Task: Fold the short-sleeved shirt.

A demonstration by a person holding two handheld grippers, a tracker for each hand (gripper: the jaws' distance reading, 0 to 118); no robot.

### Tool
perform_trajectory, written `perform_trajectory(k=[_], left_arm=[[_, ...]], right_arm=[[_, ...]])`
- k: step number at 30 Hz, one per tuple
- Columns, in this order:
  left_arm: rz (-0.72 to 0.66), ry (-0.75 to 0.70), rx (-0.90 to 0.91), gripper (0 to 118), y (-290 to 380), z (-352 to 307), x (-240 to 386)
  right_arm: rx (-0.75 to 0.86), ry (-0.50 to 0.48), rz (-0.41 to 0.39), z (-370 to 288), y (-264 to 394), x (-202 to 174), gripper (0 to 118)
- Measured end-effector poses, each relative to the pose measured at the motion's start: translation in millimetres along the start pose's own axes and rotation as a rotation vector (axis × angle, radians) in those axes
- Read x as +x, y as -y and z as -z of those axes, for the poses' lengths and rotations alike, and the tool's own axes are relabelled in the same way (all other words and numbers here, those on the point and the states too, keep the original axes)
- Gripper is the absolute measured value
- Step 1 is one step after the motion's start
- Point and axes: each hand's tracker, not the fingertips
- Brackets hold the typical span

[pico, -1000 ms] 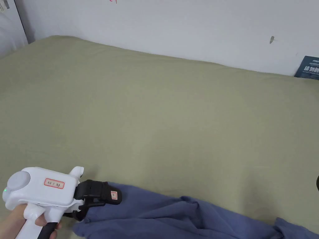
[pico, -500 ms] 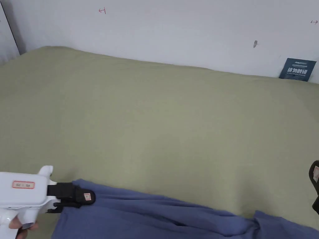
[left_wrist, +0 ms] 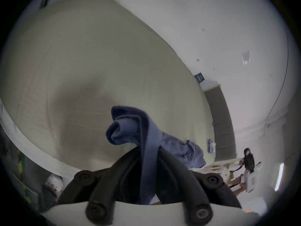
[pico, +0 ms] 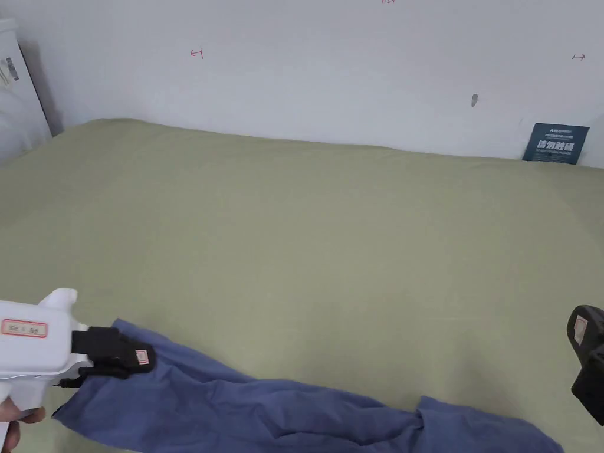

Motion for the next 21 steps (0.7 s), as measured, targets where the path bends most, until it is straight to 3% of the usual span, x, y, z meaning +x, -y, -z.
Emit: perform_trajectory(k=[7,16,17,18,19,20,21], left_arm=[[0.198,-0.110,-0.093,5,22,43,104],[0.299,-0.142,-0.209,8,72,175,173],[0.315,-0.136,-0.213,20,76,190,176],[0.316,-0.130,-0.208,64,79,202,177],[0.313,-0.112,-0.217,100,84,211,180],[0.317,-0.069,-0.265,118,88,221,182],[0.314,-0.040,-0.309,117,91,226,182]], right_arm=[[-0.010,0.029,0.036,-8,3,19,1],[-0.045,0.064,0.051,-13,14,42,1],[-0.049,0.067,0.051,-12,16,45,1],[-0.055,0.076,0.049,-11,18,47,1],[-0.064,0.087,0.042,-10,19,50,1],[-0.075,0.094,0.035,-9,20,53,1],[-0.082,0.099,0.032,-7,21,56,1]])
